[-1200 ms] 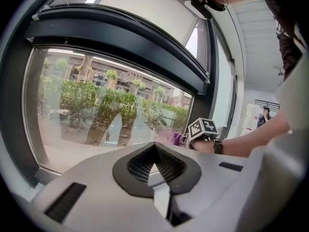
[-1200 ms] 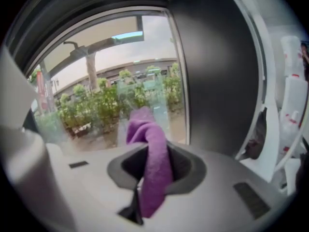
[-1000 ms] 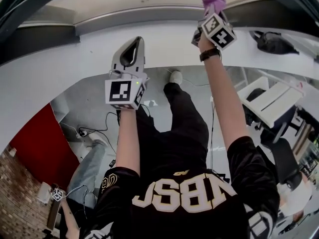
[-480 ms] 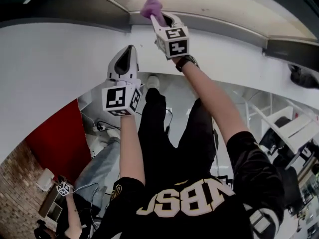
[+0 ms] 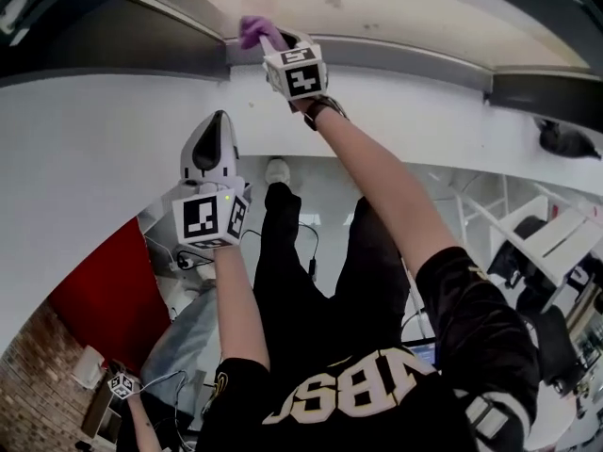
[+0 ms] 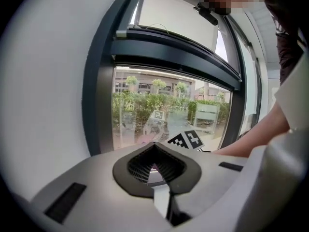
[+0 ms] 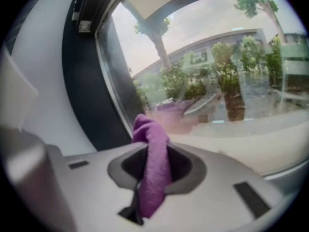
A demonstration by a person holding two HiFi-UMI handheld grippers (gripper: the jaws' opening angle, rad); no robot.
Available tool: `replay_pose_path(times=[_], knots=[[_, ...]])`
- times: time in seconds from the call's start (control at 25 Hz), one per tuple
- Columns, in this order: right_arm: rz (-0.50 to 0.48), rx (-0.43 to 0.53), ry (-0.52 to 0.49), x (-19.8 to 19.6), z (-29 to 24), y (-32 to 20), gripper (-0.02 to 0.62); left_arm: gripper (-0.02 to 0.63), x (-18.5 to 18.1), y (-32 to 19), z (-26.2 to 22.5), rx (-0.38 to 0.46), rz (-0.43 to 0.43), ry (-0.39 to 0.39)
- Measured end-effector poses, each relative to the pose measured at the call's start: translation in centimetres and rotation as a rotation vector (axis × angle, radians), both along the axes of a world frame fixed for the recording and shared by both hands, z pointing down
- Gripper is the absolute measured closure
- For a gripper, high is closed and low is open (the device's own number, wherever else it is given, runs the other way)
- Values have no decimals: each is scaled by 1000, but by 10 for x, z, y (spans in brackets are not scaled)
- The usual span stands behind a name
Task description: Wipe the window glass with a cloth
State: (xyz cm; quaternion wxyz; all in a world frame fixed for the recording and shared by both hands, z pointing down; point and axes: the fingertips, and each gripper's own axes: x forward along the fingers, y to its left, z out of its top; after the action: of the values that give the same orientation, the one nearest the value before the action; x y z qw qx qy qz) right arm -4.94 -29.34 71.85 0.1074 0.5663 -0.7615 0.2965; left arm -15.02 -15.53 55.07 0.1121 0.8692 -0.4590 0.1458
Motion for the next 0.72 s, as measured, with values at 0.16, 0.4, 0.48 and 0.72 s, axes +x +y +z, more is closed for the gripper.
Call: replay_pose_path(times=[0.16,0.4,0.48,0.72], knots=[[158,-17,36,135,5,49,515,592,76,24,13,-29,89,51],[324,-12,141,314,3,130,515,592,196,68,38,-71,196,120],[428,-17,133,379,1,158,515,592,232,79,44,-76,220,142],[759,-63,43,537,2,234,515,592,307,98,50,-77,259,186]])
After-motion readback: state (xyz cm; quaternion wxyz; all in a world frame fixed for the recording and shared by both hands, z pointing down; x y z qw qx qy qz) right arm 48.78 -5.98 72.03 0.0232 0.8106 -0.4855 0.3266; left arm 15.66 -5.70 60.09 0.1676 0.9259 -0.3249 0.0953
